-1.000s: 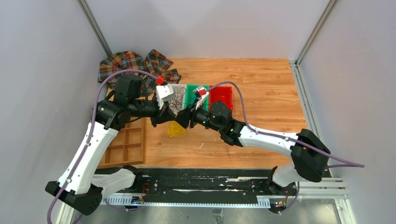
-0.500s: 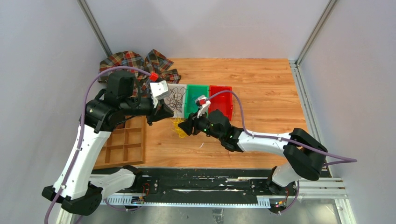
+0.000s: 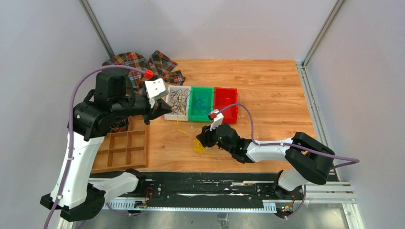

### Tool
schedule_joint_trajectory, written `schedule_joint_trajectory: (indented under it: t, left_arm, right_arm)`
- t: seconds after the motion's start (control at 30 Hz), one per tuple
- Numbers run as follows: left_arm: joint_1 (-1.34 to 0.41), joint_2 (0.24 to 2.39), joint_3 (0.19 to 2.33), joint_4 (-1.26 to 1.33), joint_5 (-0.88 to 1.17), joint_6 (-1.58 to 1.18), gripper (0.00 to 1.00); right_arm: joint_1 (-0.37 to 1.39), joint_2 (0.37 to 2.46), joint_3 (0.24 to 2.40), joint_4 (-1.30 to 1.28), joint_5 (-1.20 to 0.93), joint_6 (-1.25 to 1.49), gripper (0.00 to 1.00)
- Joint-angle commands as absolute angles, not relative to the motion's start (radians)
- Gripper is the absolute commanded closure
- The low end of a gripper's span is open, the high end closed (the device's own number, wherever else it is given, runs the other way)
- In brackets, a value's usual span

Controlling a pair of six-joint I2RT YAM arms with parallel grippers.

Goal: Untangle the cables

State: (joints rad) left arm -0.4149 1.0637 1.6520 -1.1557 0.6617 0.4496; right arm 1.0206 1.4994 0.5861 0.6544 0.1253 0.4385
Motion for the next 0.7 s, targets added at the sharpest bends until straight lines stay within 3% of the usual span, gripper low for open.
schedule_joint_trajectory:
  t: [0.0,0.23,0.47,0.67]
  left_arm:
    - [-0.417,1.073,1.755,-1.153,0.588,0.474,1.0]
    - [-0.417,1.136,1.924,-1.219,0.496,0.524,1.0]
    - [-0.418,1.151,1.963,-1.218,0.496,0.52,1.0]
    - [-0.418,1.119,1.909,-1.219,0.538,0.533,1.0]
  right_arm:
    - [1.031,1.497,0.539,0.65,0.216,0.398,0.57]
    - [1.031,1.485,0.5,0.589,0.276,0.38,0.57]
    - [1.031,1.463,0.503,0.554,0.294,0.361,0.58]
    - [1.032,1.301,0.609,0.464,0.272,0.26,0.48]
